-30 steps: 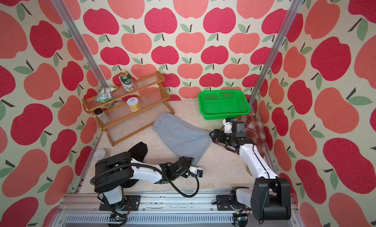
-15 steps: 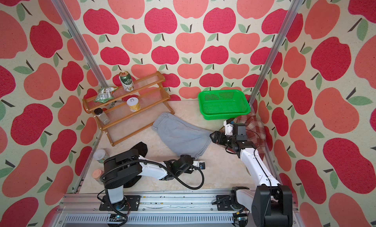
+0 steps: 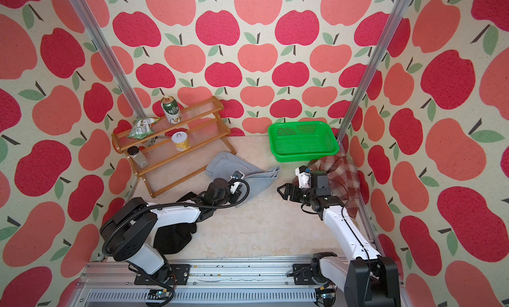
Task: Roll up the skirts
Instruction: Roll the skirt at the center of the board.
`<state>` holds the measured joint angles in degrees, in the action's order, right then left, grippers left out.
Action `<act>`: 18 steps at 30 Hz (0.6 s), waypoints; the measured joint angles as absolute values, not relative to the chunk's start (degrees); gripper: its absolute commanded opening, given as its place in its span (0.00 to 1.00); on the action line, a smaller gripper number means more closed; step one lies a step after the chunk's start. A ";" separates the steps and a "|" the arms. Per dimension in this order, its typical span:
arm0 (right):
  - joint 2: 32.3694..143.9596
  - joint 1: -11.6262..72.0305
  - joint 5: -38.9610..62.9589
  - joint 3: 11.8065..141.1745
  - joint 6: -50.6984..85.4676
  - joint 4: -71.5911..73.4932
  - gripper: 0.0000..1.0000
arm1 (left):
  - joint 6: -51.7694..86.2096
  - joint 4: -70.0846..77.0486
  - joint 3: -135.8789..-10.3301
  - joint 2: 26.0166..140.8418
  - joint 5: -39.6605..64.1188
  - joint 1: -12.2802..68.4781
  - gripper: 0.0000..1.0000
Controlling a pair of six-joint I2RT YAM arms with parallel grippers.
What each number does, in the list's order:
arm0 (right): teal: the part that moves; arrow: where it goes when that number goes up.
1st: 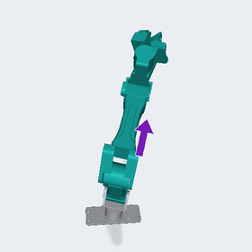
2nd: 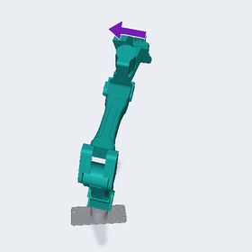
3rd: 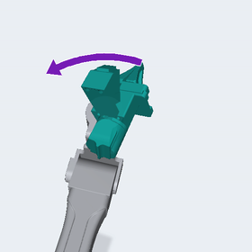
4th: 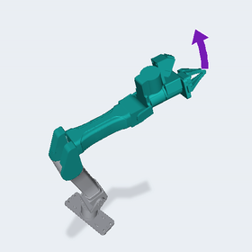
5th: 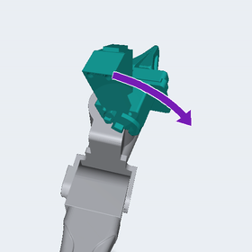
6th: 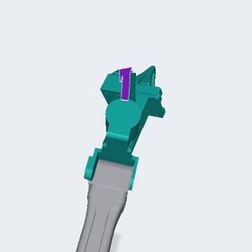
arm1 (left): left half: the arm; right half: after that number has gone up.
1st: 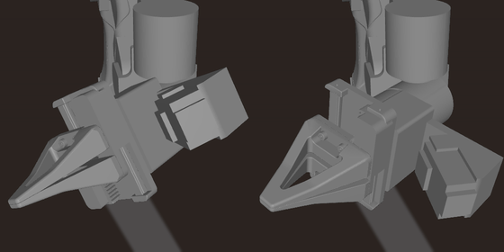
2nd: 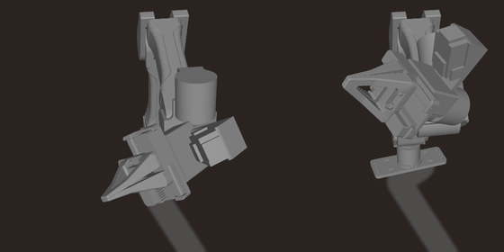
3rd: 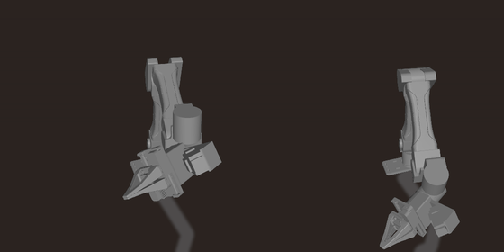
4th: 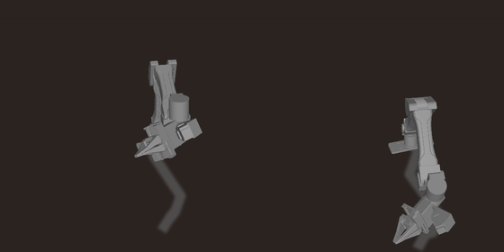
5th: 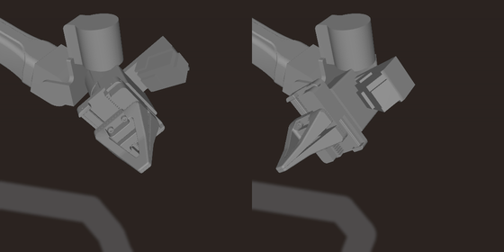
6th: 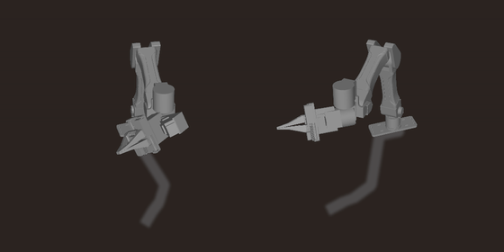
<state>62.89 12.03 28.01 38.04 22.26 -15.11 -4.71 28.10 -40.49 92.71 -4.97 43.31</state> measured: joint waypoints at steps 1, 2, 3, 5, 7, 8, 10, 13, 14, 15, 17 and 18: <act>62.92 12.82 28.34 37.85 22.31 -14.66 0.87 | -2.81 27.97 -39.64 92.73 -4.84 42.65 0.00; 63.02 13.45 28.69 37.69 22.44 -14.33 0.87 | -1.04 27.66 -39.13 92.73 -4.84 42.22 0.00; 63.31 13.89 29.10 37.56 22.52 -13.85 0.87 | 0.89 27.35 -38.70 92.77 -5.02 41.82 0.00; 64.73 14.22 29.87 37.43 22.70 -12.69 0.87 | 4.67 26.28 -38.33 92.77 -5.76 41.15 0.00; 67.02 14.24 30.74 37.19 23.16 -10.85 0.87 | 9.41 24.99 -37.98 92.75 -6.28 40.16 0.00; 68.42 14.26 31.22 37.08 23.53 -9.85 0.87 | 11.97 24.62 -37.52 92.75 -6.83 39.38 0.00; 71.55 14.26 32.32 36.82 24.40 -7.49 0.87 | 15.84 23.29 -36.77 92.75 -7.79 38.28 0.00; 76.25 14.26 34.06 36.77 25.82 -3.77 0.88 | 20.21 21.43 -36.14 93.06 -8.73 37.26 0.00; 78.00 14.41 34.68 36.77 26.35 -2.22 0.88 | 21.37 21.19 -36.14 93.45 -8.75 37.10 0.00; 79.48 14.61 35.24 36.77 26.76 -0.82 0.89 | 22.22 21.08 -36.14 93.84 -8.75 37.04 0.00; 82.21 15.11 36.25 36.93 27.35 1.43 0.89 | 23.55 20.99 -36.14 94.61 -8.73 36.99 0.00; 83.79 15.46 36.84 37.17 27.68 2.48 0.90 | 24.14 20.99 -36.14 94.94 -8.73 36.99 0.00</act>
